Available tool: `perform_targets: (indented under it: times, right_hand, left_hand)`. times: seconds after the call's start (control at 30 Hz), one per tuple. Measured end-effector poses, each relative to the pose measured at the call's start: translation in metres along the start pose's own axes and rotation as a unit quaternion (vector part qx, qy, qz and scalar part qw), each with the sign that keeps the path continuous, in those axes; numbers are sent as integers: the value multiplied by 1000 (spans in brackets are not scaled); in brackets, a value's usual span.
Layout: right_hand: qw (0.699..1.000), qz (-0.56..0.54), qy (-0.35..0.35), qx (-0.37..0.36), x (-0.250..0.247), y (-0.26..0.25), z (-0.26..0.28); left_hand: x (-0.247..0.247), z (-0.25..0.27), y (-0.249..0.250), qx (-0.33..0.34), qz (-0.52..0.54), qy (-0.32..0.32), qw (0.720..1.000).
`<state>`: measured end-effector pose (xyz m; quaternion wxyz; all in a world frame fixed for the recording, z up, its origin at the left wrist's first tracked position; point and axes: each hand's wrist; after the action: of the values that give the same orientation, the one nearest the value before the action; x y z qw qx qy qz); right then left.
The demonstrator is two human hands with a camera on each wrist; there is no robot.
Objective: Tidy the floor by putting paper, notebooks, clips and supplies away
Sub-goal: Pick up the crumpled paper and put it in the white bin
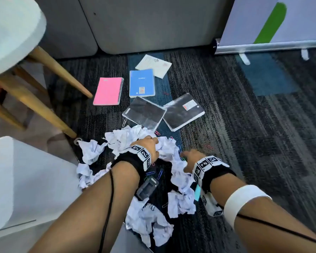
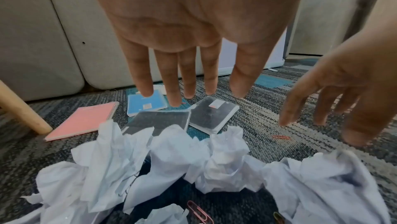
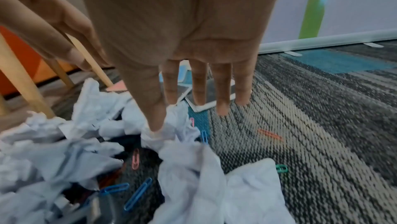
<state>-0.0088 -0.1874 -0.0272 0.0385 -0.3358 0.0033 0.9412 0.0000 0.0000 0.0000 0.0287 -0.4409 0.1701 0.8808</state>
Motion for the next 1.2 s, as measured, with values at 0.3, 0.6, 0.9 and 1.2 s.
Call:
perform_targets:
  times: [0.3, 0.6, 0.9, 1.2]
  right_hand:
    - [996, -58, 33, 62, 73, 0, -49]
    - [978, -175, 97, 57, 22, -22, -22]
    - [946, -266, 184, -24, -27, -40, -2]
    - [973, -173, 151, 28, -4, 4, -17]
  left_hand:
    - [56, -18, -14, 29, 17, -10, 999]
    - [54, 6, -7, 61, 101, 55, 992]
    - [43, 13, -5, 53, 103, 123, 986]
    - [44, 8, -13, 6, 67, 131, 989]
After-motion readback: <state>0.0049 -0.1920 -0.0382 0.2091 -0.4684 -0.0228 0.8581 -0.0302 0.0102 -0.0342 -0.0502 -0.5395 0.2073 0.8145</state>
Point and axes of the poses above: each hand's wrist, its own z-axis away from the middle knuckle, its own x-axis out of the palm, y = z × x, and after that the axes turned 11 degrees about x, right-handed
